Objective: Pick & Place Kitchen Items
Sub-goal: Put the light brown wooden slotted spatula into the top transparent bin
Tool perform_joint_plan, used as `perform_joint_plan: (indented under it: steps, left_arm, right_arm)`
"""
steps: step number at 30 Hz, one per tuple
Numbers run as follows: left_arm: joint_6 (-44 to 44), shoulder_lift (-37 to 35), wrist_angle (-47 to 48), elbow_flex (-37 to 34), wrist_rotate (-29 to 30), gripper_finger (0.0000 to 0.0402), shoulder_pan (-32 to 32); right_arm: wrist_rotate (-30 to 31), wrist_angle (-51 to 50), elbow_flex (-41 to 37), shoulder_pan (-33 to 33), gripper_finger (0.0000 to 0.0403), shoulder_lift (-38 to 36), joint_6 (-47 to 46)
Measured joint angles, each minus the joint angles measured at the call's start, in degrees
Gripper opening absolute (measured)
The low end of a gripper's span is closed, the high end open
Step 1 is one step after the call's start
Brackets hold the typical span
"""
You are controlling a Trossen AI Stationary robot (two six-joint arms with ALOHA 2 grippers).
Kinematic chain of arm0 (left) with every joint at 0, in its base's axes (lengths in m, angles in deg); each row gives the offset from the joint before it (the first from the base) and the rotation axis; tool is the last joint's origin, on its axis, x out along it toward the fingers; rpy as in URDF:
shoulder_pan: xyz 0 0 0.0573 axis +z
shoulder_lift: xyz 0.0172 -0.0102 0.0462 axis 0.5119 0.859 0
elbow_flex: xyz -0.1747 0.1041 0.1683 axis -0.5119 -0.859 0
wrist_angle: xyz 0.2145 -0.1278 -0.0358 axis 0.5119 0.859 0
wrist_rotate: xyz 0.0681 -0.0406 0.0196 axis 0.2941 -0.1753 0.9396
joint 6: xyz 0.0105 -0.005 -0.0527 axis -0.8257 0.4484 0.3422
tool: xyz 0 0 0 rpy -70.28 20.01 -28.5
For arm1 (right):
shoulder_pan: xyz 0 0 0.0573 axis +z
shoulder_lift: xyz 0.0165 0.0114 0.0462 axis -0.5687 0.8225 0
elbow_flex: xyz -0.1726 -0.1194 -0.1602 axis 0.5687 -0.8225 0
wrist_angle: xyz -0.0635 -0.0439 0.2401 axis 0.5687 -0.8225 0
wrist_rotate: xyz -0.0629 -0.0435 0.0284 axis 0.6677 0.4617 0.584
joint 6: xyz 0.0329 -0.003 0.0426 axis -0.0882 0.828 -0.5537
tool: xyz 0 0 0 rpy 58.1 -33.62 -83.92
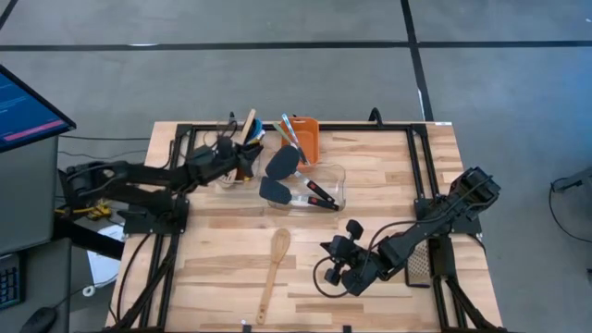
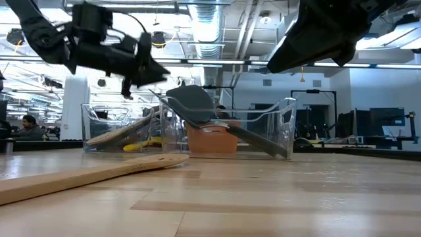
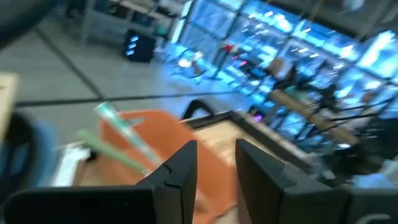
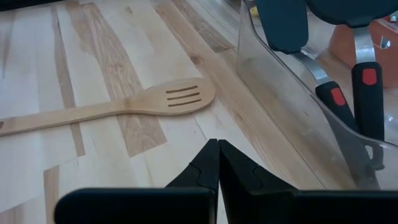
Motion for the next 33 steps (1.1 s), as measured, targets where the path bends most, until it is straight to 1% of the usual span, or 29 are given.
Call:
perform_joint_plan:
  steps: [3,7,13,22,33]
  left_arm:
    - [-0.17,-3.62,-0.02,0.00,-1.46,0.0095,-2.24]
    - [-3.10,-7.40,-0.01,0.00,-1.85,0.0095,-5.31]
    - [-3.18,-10.75,-0.03,0.00,-1.85,0.0095,-8.41]
    - [-3.05,-12.32,0.03,0.02,-1.85,0.0095,-12.40]
    - [-3.03,-12.29,-0.05,0.02,-1.82,0.0095,-12.95]
  right_arm:
    - [0.00,0.00,0.00,0.02,0.0000,0.00,0.00]
    - [0.00,0.03,0.00,0.00,0.0000,0.00,-0.01]
    - [0.00,0.04,0.00,0.00,0.0000,0.00,-0.11]
    - [-0.07,0.05,0.00,0.00,0.0000,0.00,-0.11]
    - [-0.07,0.09,0.00,0.00,0.0000,-0.01,-0.11]
